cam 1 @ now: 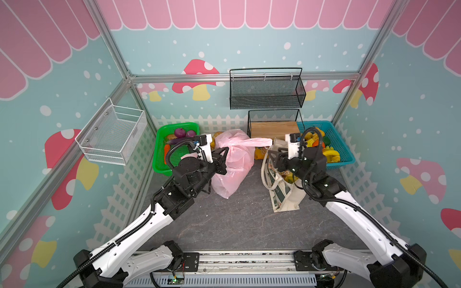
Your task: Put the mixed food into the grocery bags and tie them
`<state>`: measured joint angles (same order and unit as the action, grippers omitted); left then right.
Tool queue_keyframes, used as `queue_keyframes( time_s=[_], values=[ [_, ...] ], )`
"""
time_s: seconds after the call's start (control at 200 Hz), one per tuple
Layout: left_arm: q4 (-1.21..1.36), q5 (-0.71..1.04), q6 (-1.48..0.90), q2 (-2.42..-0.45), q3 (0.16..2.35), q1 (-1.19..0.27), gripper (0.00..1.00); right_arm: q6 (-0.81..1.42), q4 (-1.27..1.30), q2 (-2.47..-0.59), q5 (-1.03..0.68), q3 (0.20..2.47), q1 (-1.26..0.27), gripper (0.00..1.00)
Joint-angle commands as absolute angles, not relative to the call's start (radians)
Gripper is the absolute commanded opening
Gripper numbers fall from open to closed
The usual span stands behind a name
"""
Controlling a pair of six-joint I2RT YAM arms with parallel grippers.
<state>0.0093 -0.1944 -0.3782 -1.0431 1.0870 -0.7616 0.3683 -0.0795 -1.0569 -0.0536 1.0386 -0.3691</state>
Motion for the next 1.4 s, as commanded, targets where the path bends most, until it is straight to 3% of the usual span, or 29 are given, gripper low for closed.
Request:
queue_keyframes(
  time_s=[0.0,0.105,0.36,0.776,1.096,1.241,1.311,1.391],
  values=[
    [0.148,-0.28,-0.44,-1.106,1.178,-0.838,0.0,0.266,-0.195,-1.005,0.076,1.057,-0.284,0.64],
    [0.225,-0.369,-0.436,-1.217,1.277,-0.933,0.0,0.233,-0.22,-0.987,0.156,1.066,-0.188,0.73],
    [0.351,-0.525,-0.524,-1.484,1.513,-1.02,0.0,0.271,-0.216,-0.993,0.028,1.058,0.078,0.77],
    [0.322,-0.562,-0.649,-1.916,1.887,-1.031,0.0,0.276,-0.206,-0.884,0.005,0.943,0.13,0.77],
    [0.419,-0.491,-0.523,-1.901,1.624,-1.071,0.0,0.252,-0.272,-0.821,-0.069,0.979,0.13,0.77],
    [0.31,-0.33,-0.48,-1.873,1.579,-1.073,0.25,0.263,-0.29,-0.782,-0.16,0.998,0.127,0.77],
    [0.255,-0.245,-0.408,-1.862,1.585,-1.073,0.47,0.264,-0.308,-0.77,-0.186,1.014,0.126,0.77],
    [0.18,-0.221,-0.311,-1.832,1.593,-1.072,0.66,0.262,-0.34,-0.772,-0.226,1.042,0.118,0.77]
  ],
)
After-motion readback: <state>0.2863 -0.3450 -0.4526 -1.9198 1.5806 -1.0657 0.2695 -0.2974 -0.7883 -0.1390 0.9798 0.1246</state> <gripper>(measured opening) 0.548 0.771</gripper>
